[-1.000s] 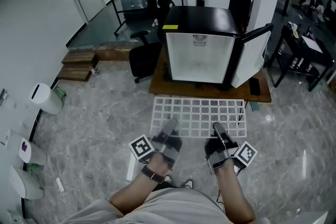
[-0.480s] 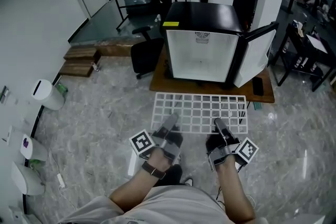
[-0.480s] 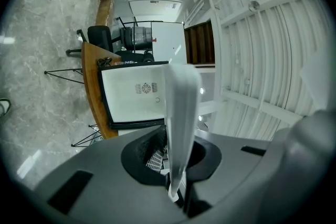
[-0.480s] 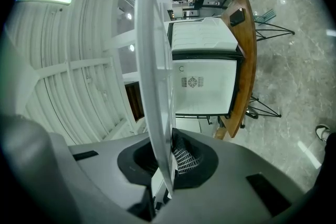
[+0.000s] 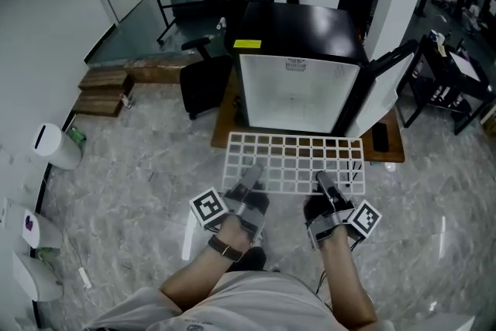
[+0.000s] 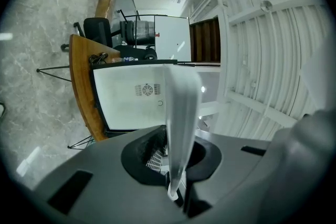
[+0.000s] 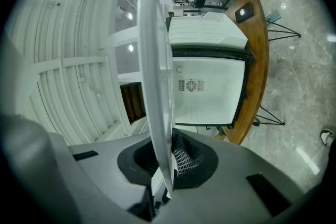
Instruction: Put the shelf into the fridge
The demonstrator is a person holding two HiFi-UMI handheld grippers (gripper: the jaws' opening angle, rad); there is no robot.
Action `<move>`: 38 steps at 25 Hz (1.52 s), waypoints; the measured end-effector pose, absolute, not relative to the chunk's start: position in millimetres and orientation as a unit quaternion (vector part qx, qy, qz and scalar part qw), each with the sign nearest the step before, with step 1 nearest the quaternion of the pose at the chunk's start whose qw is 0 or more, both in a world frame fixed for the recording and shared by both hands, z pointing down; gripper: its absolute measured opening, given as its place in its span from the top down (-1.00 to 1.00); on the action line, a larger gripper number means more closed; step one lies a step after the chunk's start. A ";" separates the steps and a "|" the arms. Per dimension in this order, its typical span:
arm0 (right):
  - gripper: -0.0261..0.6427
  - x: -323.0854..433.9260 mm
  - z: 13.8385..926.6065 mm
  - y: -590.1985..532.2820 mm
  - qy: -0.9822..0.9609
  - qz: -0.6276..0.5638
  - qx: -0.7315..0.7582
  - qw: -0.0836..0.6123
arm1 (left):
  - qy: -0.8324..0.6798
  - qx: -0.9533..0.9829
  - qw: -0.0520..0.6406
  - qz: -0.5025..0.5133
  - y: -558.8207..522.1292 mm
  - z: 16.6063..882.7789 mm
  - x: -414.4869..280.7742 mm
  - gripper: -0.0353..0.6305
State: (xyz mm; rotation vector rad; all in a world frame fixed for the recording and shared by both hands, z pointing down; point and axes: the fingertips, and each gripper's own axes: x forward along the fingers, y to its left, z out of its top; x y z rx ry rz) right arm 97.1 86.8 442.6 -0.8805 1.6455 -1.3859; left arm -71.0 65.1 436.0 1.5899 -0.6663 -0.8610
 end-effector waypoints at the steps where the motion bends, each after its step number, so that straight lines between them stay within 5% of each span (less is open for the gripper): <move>1: 0.78 95.3 440.7 72.3 0.648 -0.547 -0.349 0.398 | -0.282 0.678 0.571 -0.366 49.6 434.2 -72.4 0.81; 29: 0.78 113.4 469.2 -182.1 0.633 -0.564 -0.373 0.376 | -0.274 0.668 0.608 -0.329 -210.5 461.1 -52.4 0.81; 38: 0.78 111.6 469.7 -183.8 0.625 -0.581 -0.365 0.373 | -0.285 0.671 0.602 -0.325 -212.8 462.2 -54.4 0.81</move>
